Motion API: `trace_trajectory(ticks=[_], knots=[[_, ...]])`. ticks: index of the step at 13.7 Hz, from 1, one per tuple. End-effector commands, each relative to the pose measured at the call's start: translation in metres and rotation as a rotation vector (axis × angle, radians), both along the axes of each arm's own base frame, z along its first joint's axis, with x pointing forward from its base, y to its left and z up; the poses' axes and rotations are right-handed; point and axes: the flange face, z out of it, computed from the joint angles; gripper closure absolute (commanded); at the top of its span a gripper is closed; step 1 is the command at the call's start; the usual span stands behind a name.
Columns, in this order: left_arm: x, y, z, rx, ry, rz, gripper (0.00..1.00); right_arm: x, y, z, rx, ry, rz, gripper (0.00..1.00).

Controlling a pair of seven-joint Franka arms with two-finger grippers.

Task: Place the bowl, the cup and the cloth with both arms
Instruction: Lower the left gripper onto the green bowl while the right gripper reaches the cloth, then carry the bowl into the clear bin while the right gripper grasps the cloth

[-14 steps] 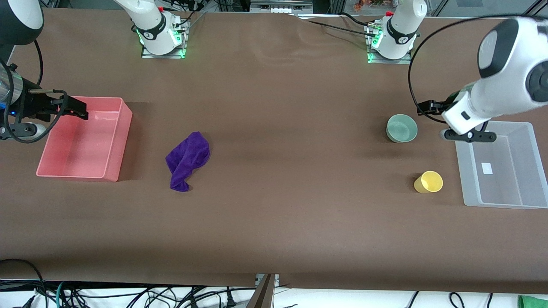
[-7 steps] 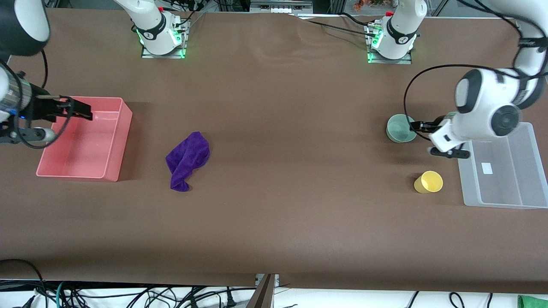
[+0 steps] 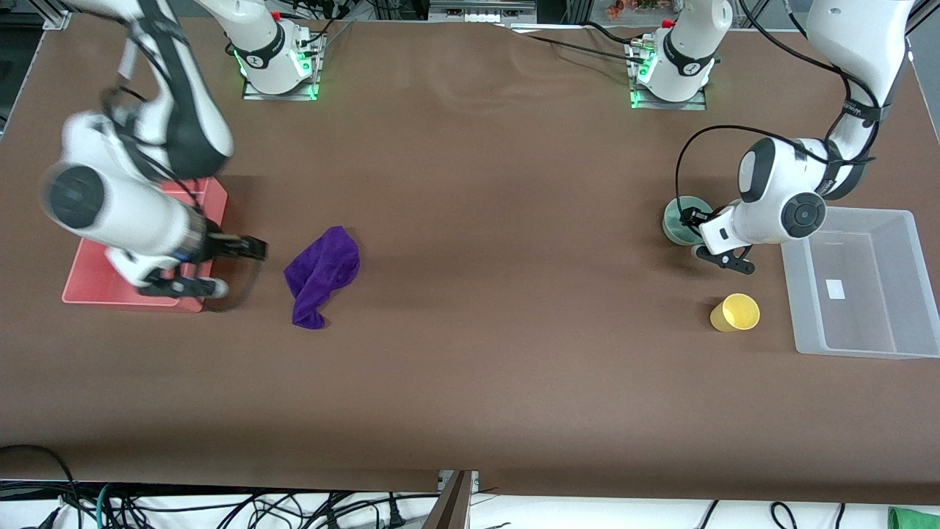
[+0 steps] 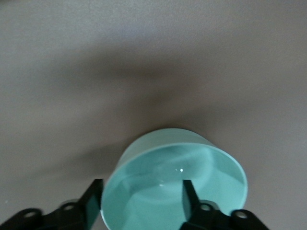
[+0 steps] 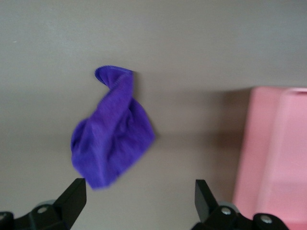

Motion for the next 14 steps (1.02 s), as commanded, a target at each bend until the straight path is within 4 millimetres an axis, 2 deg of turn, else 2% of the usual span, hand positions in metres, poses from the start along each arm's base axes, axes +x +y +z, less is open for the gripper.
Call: trace_trajectory(ticks=[1, 3, 5, 7, 9, 10, 12, 14], knots=[[-0.002, 0.001, -0.001, -0.015, -0.016, -0.082, 0.98, -0.006, 0.018, -0.063, 0.007, -0.053, -0.068, 0.0], [-0.002, 0.006, -0.002, -0.021, -0.016, -0.087, 1.0, -0.011, 0.022, -0.106, 0.021, -0.081, -0.068, 0.0], [0.001, 0.008, 0.007, -0.029, -0.022, -0.118, 1.0, -0.013, 0.027, -0.128, 0.031, -0.102, -0.072, 0.0], [0.007, 0.011, 0.04, -0.025, -0.029, -0.147, 1.0, -0.014, 0.035, -0.144, 0.046, -0.113, -0.065, 0.0], [0.029, 0.022, 0.084, -0.023, 0.002, -0.158, 1.0, -0.016, 0.043, -0.148, 0.051, -0.115, -0.054, 0.02], [0.045, 0.042, 0.108, -0.02, 0.007, -0.128, 1.0, -0.017, 0.044, -0.149, 0.05, -0.112, -0.052, 0.3], [0.072, 0.088, 0.16, -0.04, -0.009, -0.145, 1.0, -0.019, 0.049, -0.15, 0.05, -0.105, -0.045, 0.97], [0.092, 0.139, 0.185, 0.068, -0.028, -0.202, 1.0, -0.021, 0.052, -0.153, 0.047, -0.096, -0.083, 1.0]])
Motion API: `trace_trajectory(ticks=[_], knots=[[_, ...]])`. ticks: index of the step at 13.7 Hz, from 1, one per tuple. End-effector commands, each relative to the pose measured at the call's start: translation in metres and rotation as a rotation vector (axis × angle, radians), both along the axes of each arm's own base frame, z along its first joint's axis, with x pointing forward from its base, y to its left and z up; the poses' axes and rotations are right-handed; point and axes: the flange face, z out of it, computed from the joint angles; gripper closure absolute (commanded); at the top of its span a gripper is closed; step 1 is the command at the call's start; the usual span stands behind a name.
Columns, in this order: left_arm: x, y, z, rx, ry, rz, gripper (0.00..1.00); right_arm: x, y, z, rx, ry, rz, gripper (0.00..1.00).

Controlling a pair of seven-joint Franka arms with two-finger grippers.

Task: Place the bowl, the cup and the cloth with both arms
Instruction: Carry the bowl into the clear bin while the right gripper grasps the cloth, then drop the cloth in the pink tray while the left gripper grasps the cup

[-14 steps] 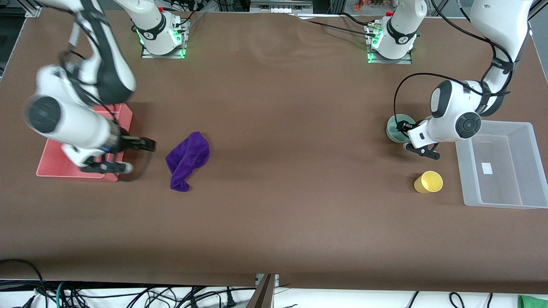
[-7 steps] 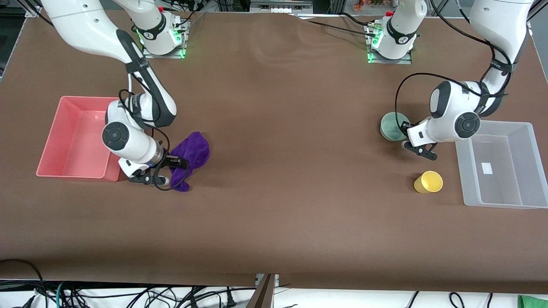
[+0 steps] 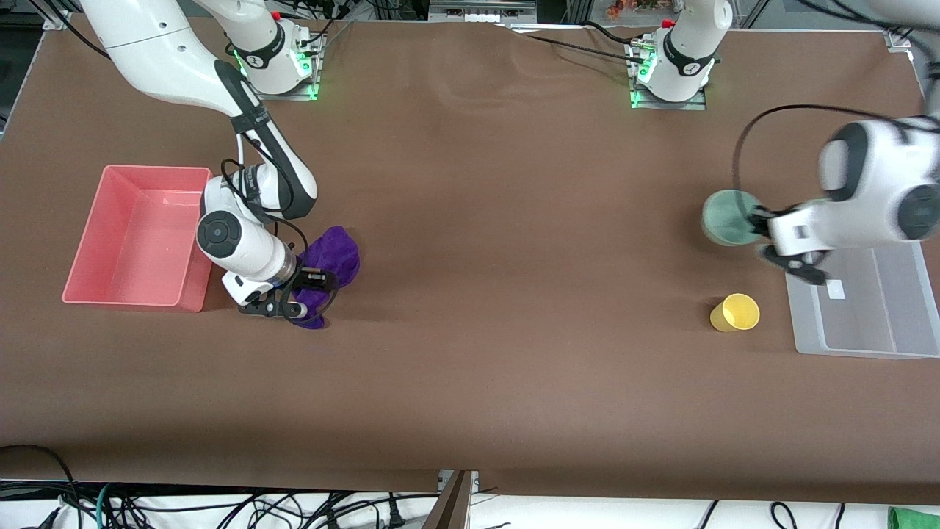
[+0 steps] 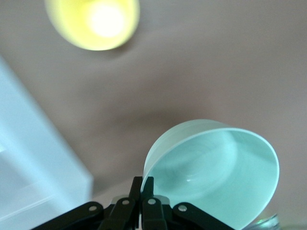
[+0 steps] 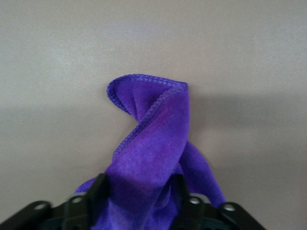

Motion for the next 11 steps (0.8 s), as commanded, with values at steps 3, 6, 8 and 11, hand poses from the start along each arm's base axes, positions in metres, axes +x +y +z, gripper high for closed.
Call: trace_trajectory(ticks=[3, 6, 8, 11], knots=[[0.046, 0.126, 0.008, 0.12, -0.011, -0.094, 1.0, -0.004, 0.006, -0.001, 0.0, 0.001, -0.039, 1.0], [0.045, 0.209, -0.053, 0.048, -0.037, -0.133, 1.0, -0.001, 0.006, 0.007, -0.004, 0.009, -0.029, 1.0], [0.053, 0.219, -0.089, 0.061, -0.107, -0.158, 1.0, 0.012, 0.006, 0.043, -0.02, 0.042, -0.017, 1.0], [0.051, 0.229, -0.117, 0.047, -0.127, -0.147, 0.43, 0.035, -0.043, 0.145, -0.049, 0.157, 0.096, 1.0]])
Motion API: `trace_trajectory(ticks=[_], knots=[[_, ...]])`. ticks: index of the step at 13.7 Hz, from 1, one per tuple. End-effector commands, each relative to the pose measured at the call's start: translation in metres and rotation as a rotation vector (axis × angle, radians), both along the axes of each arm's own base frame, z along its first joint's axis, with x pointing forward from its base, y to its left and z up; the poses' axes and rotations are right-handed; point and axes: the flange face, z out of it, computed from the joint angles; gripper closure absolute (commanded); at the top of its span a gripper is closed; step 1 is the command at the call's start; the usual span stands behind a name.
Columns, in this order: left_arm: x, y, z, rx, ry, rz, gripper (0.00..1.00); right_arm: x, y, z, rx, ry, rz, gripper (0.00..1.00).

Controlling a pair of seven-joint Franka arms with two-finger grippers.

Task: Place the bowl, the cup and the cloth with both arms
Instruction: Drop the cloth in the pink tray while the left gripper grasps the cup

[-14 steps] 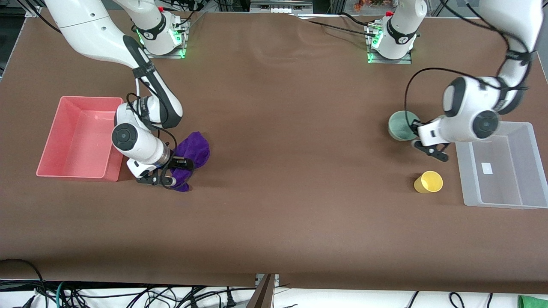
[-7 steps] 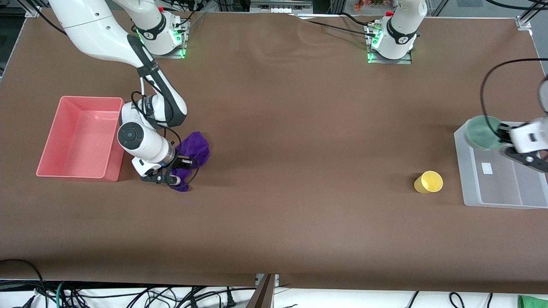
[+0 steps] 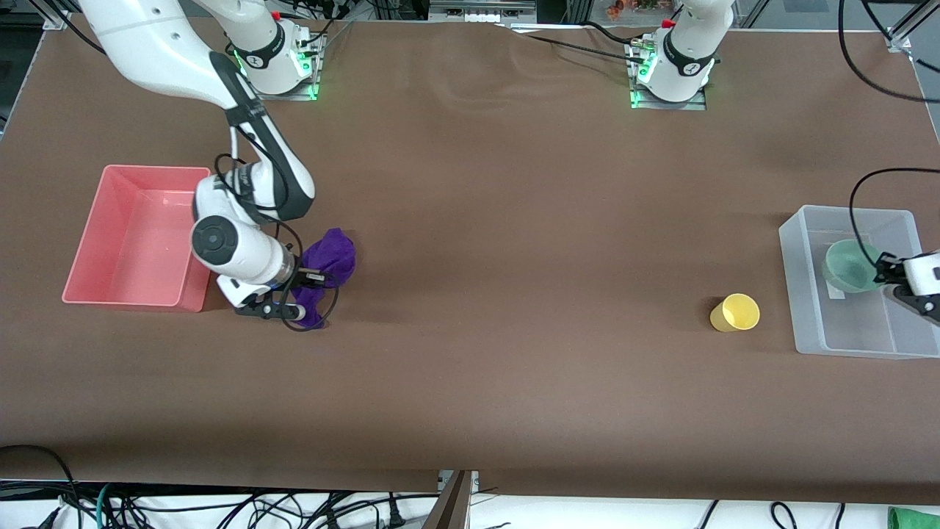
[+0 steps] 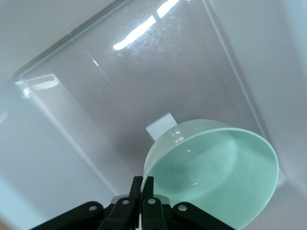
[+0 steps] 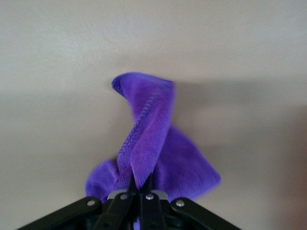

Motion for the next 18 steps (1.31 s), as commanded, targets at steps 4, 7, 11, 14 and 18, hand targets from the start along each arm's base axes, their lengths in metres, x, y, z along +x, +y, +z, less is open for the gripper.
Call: trace_trajectory(ticks=[4, 7, 11, 14, 18], knots=[[0.016, -0.019, 0.065, 0.011, 0.0, -0.042, 0.0, 0.013, -0.156, 0.178, -0.003, 0.218, 0.193, 1.0], [0.037, -0.094, 0.134, -0.011, -0.039, -0.114, 0.0, -0.01, -0.243, 0.196, -0.017, 0.282, 0.174, 1.0], [0.078, -0.22, 0.115, -0.053, -0.067, -0.09, 0.0, -0.031, -0.319, 0.131, -0.026, 0.31, 0.185, 1.0], [0.093, -0.256, 0.06, -0.075, -0.09, -0.085, 0.0, -0.053, -0.341, 0.065, -0.026, 0.295, 0.172, 1.0], [0.089, -0.271, 0.015, -0.097, -0.069, -0.113, 0.1, -0.063, -0.342, 0.011, -0.006, 0.238, 0.131, 0.76]])
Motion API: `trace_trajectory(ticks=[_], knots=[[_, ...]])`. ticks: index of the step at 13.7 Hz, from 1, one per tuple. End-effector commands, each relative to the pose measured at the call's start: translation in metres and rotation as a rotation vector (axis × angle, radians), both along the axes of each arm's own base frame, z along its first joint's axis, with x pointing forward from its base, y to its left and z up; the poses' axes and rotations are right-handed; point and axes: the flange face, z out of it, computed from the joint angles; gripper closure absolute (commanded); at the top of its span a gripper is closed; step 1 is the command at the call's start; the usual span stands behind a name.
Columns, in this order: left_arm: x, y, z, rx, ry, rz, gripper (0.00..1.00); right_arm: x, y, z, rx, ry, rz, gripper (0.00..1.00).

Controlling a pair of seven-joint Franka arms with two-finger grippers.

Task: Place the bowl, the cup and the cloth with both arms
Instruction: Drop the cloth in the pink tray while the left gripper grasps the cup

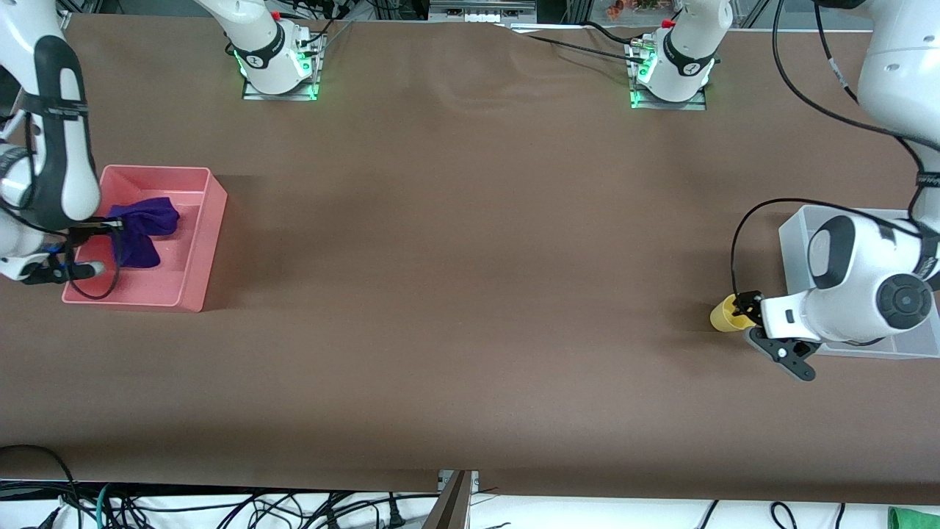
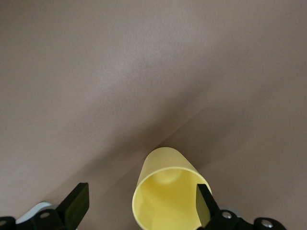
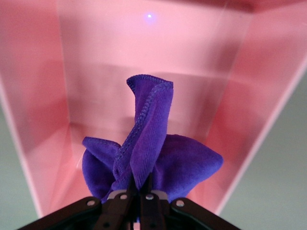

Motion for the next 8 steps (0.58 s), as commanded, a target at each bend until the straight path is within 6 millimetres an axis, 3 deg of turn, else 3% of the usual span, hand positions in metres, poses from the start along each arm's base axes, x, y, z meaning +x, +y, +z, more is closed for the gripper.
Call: trace_trajectory(ticks=[1, 2, 3, 4, 5, 7, 8], knots=[[-0.004, 0.008, -0.022, 0.01, 0.021, -0.008, 0.13, -0.005, 0.004, -0.008, 0.044, -0.032, -0.038, 0.01], [-0.005, 0.007, -0.028, 0.007, 0.03, -0.016, 0.28, -0.004, 0.004, -0.001, 0.054, -0.043, -0.048, 0.0], [-0.009, 0.003, -0.033, 0.01, 0.042, -0.025, 0.71, -0.001, 0.004, 0.015, 0.061, -0.068, -0.051, 0.0], [-0.01, 0.003, -0.035, 0.025, 0.045, -0.039, 1.0, 0.004, 0.007, 0.042, 0.077, -0.108, -0.052, 0.0], [-0.009, 0.004, -0.034, 0.043, 0.04, -0.052, 1.0, 0.014, 0.016, 0.08, 0.081, -0.156, -0.018, 0.0], [-0.008, 0.005, -0.033, 0.057, 0.036, -0.067, 1.0, 0.03, 0.056, 0.148, 0.108, -0.17, 0.051, 0.0], [-0.008, 0.004, -0.032, 0.067, 0.035, -0.095, 1.0, 0.032, 0.073, 0.169, 0.123, -0.159, 0.075, 0.0]])
